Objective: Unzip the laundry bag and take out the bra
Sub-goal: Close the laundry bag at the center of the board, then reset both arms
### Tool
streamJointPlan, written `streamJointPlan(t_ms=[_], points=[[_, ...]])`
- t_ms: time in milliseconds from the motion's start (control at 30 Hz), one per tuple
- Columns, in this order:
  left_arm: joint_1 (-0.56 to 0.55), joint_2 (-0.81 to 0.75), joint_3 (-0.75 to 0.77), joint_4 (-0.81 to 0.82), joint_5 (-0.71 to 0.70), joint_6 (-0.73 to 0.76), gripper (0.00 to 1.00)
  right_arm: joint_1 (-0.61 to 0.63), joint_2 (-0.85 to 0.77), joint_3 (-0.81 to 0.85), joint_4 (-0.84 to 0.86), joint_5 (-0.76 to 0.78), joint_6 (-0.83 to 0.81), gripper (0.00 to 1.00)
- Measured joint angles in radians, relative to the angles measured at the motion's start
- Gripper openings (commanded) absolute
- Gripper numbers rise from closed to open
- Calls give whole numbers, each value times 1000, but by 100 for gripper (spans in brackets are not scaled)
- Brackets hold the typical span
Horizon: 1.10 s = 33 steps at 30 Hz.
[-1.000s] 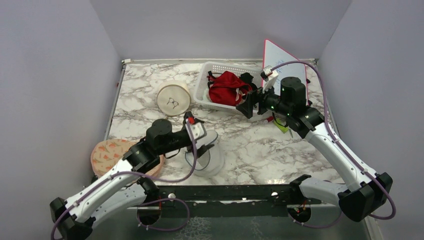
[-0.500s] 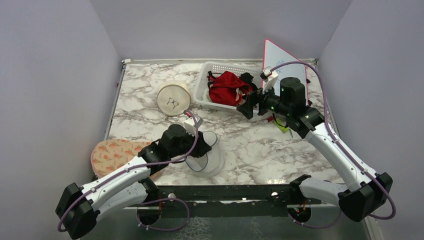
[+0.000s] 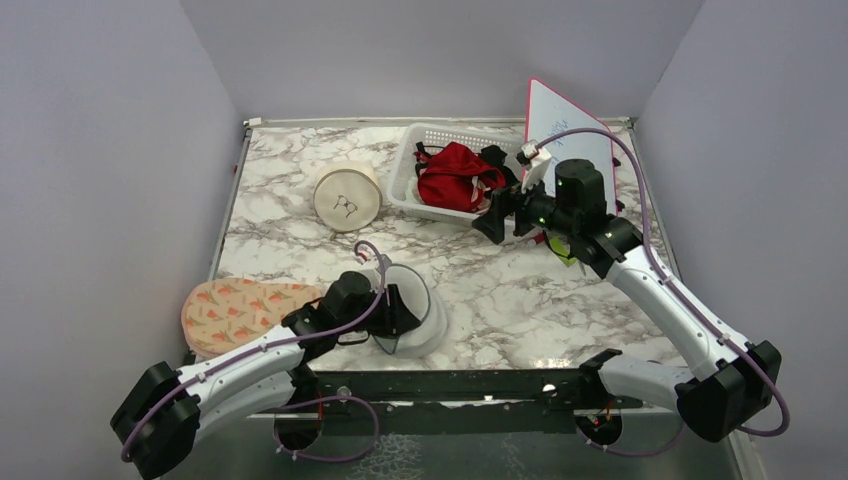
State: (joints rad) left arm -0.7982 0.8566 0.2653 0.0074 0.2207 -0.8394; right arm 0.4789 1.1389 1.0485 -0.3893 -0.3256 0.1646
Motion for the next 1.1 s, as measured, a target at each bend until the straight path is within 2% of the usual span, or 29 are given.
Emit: streamJointPlan(t_ms=[200, 333, 433, 667, 800, 967, 1100], points=[[0, -23, 27, -1, 0, 15, 65, 0, -6, -2, -4, 3, -2, 90], [0, -23, 128, -49, -7, 82, 81, 0, -23, -3, -10, 7, -5, 90], [0, -24, 216, -76, -32, 138, 89, 0, -43, -3, -17, 14, -9, 90], [7, -24, 447, -171, -200, 294, 99, 0, -147, -10, -35, 33, -46, 95], [18, -21, 585, -208, -368, 400, 99, 0, -233, -10, -40, 95, -57, 100], [58, -21, 739, -187, -581, 557, 99, 0, -358, -8, -45, 197, -66, 100], [92, -38, 808, -153, -680, 657, 99, 0, -461, -2, -42, 269, -66, 100]])
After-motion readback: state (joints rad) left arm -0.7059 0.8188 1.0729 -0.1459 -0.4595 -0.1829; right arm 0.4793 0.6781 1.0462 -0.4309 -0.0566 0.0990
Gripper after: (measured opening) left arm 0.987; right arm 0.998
